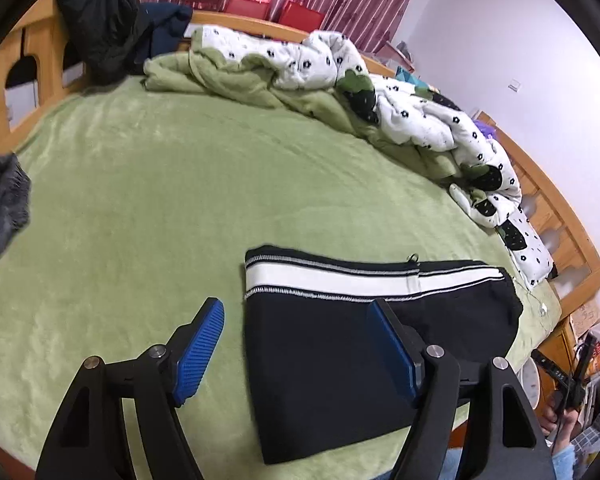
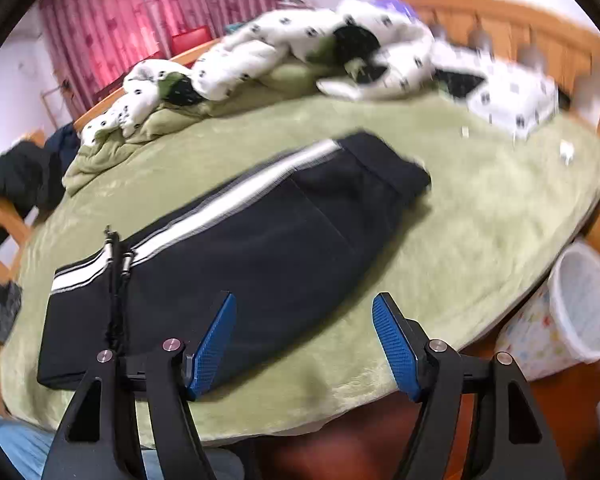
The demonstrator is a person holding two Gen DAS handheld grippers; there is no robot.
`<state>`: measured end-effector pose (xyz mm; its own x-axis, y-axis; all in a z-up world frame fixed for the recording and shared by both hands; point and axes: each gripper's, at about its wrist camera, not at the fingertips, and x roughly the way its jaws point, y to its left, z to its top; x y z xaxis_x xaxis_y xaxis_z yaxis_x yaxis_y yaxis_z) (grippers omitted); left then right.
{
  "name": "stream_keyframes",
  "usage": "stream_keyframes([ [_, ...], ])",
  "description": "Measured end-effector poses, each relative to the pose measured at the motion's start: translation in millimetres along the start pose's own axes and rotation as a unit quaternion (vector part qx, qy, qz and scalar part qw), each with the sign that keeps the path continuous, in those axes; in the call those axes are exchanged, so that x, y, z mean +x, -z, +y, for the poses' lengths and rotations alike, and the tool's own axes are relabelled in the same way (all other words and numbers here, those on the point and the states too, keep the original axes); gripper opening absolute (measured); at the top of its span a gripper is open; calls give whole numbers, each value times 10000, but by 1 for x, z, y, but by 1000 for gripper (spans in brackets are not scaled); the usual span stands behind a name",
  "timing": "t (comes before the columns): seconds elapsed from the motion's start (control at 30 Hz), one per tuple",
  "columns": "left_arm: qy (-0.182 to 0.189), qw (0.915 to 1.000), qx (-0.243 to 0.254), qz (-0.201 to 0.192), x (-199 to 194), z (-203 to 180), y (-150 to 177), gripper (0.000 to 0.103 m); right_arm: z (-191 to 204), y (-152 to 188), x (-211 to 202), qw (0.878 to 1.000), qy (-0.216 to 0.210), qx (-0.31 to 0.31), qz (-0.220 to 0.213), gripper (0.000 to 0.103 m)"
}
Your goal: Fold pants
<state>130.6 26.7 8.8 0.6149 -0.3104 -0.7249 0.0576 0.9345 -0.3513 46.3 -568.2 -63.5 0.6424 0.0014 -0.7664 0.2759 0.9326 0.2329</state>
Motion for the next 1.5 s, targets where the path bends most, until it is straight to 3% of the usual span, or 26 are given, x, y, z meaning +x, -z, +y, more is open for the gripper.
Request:
stream_keyframes([
  [0.2, 213, 9973, -391, 587, 79, 29, 34, 72, -31, 15, 59, 9962, -395, 779, 42, 70],
  [0.3, 510, 9948, -421, 771, 110, 37, 45, 72, -34, 8, 85, 9943, -558, 912, 24, 69],
  [0.4, 920, 9888, -501, 1066, 139, 45, 52, 71, -28, -6, 104, 9960, -395, 794, -79, 69],
  [0.53, 1226, 9870, -427, 943, 154, 42, 52, 71, -29, -36, 140, 9953, -207, 935, -129, 69],
  [0.57, 1281, 9858, -446, 986, 157, 40, 49, 69, -29, -42, 146, 9948, -130, 998, -177, 69],
  [0.63, 1297, 9837, -607, 1086, 162, 40, 45, 46, -22, -53, 156, 9947, 64, 1008, -205, 57],
  [0.7, 1282, 9830, -766, 1067, 161, 41, 44, 26, -9, -60, 154, 9955, 380, 823, -277, 23],
  [0.73, 1419, 9813, -816, 1008, 158, 41, 43, 18, -2, -62, 149, 9956, 461, 742, -351, 21],
  [0.8, 1428, 9830, -758, 872, 150, 35, 40, 14, 17, -70, 133, 9947, 668, 579, -534, 16],
  [0.9, 1451, 9853, -648, 635, 129, 24, 28, 10, 44, -84, 102, 9930, 683, 526, -806, 15],
  [1.07, 1764, 9808, -712, 428, 101, 36, -1, 9, 104, -111, 56, 9909, 618, 308, -1156, 15],
  [1.17, 1645, 9834, -699, 326, 84, 55, -14, 9, 135, -119, 42, 9913, 376, 232, -1241, 15],
  [1.33, 965, 9924, -761, -62, 45, 116, -35, 9, 201, -116, 38, 9905, -353, -151, -1318, 15],
  [1.43, 584, 9951, -778, -174, 37, 147, -41, 9, 241, -102, 64, 9897, -692, -431, -1173, 15],
  [1.5, 213, 9965, -812, -65, 45, 162, -40, 9, 254, -90, 88, 9918, -689, -484, -966, 14],
])
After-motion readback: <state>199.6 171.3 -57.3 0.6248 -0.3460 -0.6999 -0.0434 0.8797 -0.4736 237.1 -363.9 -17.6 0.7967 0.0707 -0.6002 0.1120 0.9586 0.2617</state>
